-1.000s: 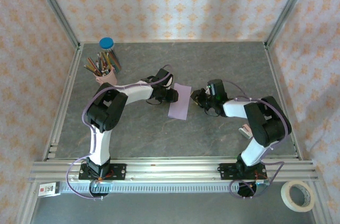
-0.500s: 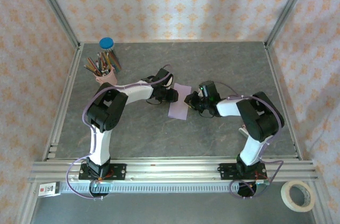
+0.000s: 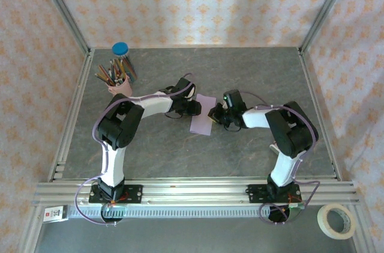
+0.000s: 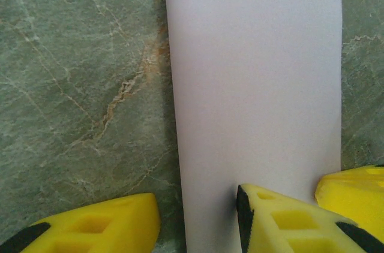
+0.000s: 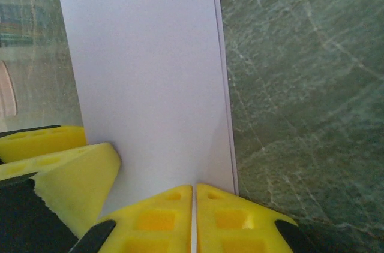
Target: Fold a paper plane with a square sheet of paper (pick it up from the middle)
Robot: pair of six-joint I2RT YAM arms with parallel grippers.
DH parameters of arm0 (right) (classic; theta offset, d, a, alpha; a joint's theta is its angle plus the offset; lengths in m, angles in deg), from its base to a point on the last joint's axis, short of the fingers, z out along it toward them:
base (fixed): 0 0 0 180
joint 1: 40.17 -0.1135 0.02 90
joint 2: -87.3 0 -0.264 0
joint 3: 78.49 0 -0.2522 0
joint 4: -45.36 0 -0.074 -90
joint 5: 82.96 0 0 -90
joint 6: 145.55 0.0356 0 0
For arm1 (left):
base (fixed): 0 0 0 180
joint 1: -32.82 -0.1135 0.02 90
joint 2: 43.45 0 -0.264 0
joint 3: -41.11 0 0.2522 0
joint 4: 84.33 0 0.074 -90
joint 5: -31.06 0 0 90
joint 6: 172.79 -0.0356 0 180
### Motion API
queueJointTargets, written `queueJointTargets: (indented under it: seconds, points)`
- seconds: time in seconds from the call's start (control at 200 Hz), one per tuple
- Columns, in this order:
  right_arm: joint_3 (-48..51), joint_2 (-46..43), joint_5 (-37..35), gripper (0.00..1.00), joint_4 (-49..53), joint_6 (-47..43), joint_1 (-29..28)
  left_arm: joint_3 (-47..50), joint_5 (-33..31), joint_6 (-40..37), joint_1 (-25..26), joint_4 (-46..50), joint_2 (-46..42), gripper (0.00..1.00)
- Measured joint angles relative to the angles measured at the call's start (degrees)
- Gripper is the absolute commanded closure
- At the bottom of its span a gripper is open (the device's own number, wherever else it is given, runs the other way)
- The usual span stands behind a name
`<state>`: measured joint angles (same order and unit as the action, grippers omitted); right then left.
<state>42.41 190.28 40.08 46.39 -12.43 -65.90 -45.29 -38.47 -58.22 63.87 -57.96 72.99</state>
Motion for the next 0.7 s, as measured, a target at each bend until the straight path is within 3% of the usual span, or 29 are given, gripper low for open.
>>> queueJointTargets:
  seconds: [0.155,0.385,0.49,0.701]
  points:
    - [-1.4,0.6,0.4,0.91,2.7,-2.7,0.0,0.6,0.0,2.0,0.0,-0.4,-2.0,0.54]
    - [-2.5,0.7,0.0,0.92,5.3,-5.6,0.0,1.7,-4.9,6.1,-0.5,1.4,-8.9,0.53]
    - [-3.0,1.0,-0.2,0.93,6.1,-6.6,-0.1,1.7,-3.2,7.1,-0.8,-0.3,-13.2,0.61]
    - [-3.9,1.7,-0.3,0.95,6.8,-8.2,-0.1,3.5,8.2,10.9,-0.8,-8.0,-12.5,0.81]
